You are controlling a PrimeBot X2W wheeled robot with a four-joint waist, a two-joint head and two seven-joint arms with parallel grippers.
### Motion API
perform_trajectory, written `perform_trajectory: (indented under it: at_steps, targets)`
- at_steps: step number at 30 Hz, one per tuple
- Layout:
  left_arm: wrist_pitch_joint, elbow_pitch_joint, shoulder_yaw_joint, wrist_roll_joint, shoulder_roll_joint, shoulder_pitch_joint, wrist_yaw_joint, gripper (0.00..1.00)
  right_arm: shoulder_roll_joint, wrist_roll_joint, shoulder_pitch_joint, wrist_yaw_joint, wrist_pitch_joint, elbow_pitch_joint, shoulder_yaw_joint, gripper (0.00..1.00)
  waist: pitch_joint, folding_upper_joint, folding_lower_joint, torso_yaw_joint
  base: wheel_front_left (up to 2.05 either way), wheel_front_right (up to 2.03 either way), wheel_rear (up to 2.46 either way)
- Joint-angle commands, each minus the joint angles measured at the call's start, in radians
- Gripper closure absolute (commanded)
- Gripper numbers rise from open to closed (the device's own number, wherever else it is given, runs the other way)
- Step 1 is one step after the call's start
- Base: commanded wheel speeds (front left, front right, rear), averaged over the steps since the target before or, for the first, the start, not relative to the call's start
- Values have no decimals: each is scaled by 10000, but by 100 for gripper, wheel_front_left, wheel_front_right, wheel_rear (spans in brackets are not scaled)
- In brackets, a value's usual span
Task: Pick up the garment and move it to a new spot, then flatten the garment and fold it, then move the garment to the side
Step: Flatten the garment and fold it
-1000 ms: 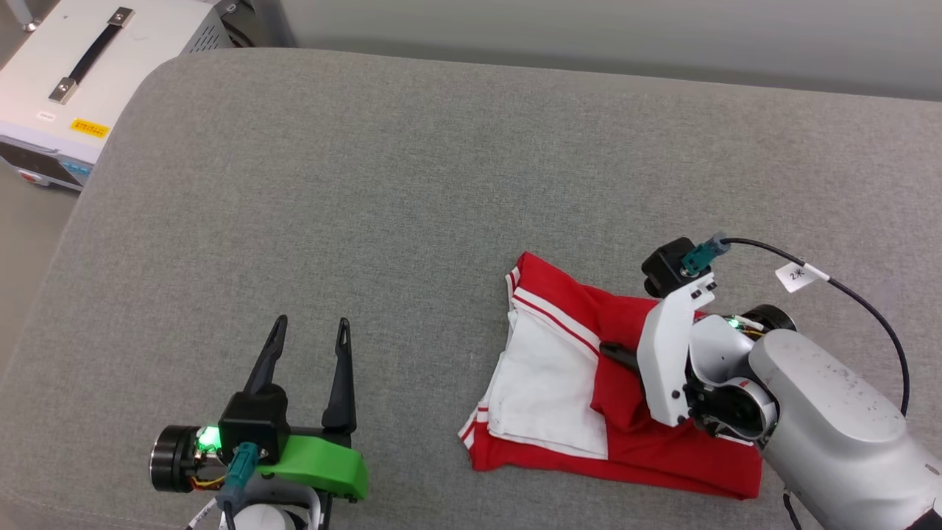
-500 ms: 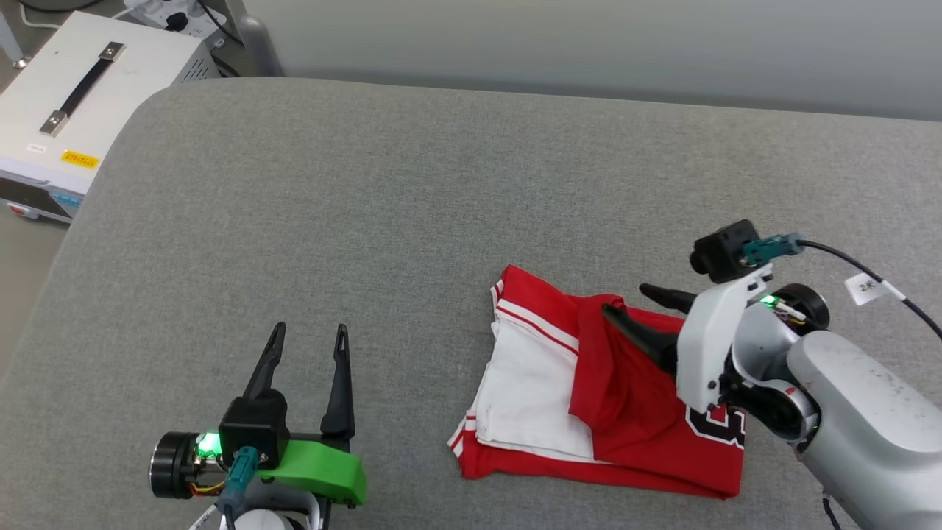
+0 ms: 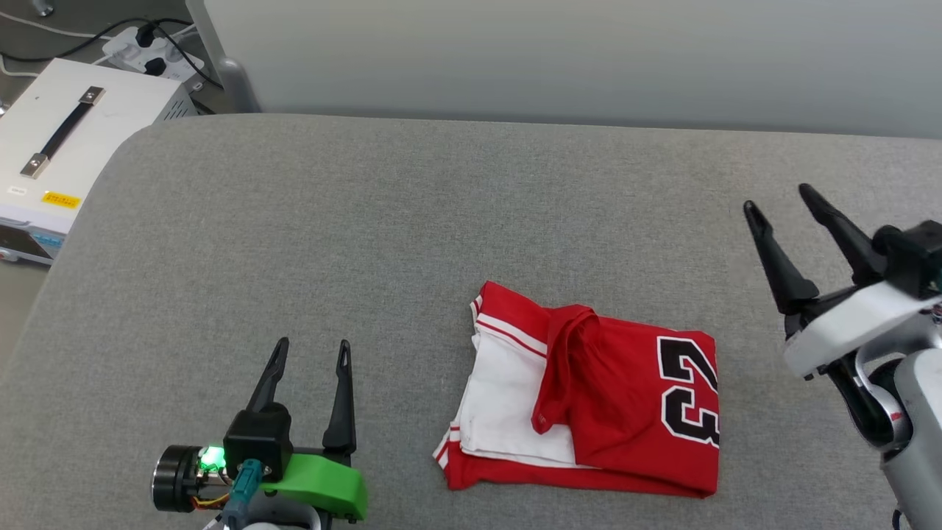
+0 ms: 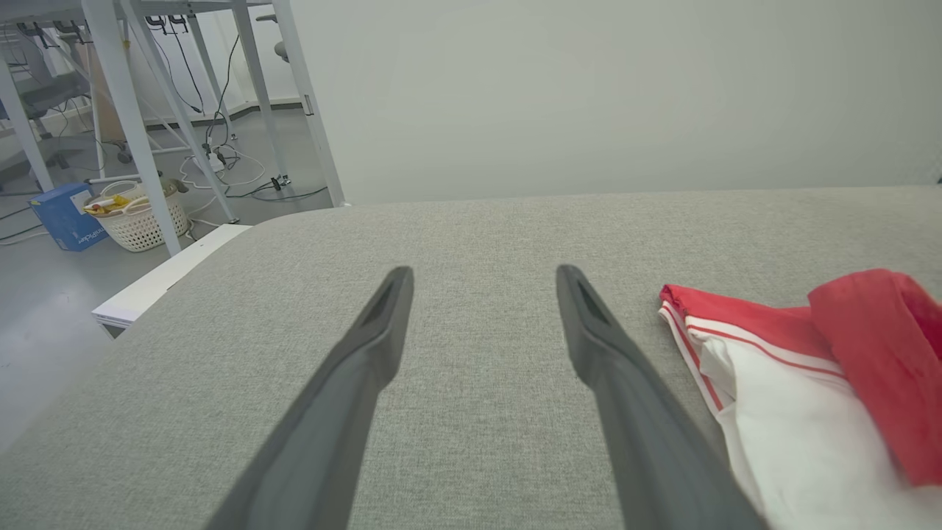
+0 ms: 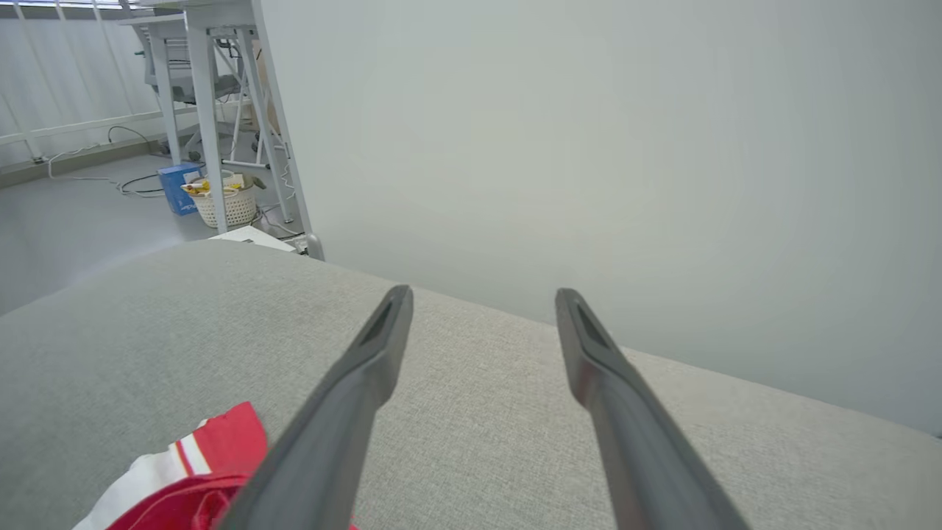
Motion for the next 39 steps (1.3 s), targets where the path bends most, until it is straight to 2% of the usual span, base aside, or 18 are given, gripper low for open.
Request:
perform_trajectory:
  at_steps: [1,8,17,25,39]
  targets:
    - [-59,21,13,97,15,133,-48,0,224,-314,337,-9,-316,-82,-387,0,-84,-1,0,-27,0,0,0]
    - [-59,-43,58,102,112,228,-42,0,1512,-2054,1634,-9,-1175,-820,-2367,0,-233,-1,0,-79,0,0,0]
    - [-59,-168,32,91,126,302,-43,0,2911,-3066,3115,-9,-1289,-2019,-3491,0,-324,-1,0,-2,0,0,0]
    - [-59,-177,-20,80,140,406,-81,0,3474,-3446,4168,-9,-1292,-2272,-3579,0,-417,-1,0,11,0,0,0]
    - [-59,-137,-111,50,121,407,-130,0,3676,-4083,4738,-9,-1293,-2100,-3415,0,-482,-1,0,71,0,0,0]
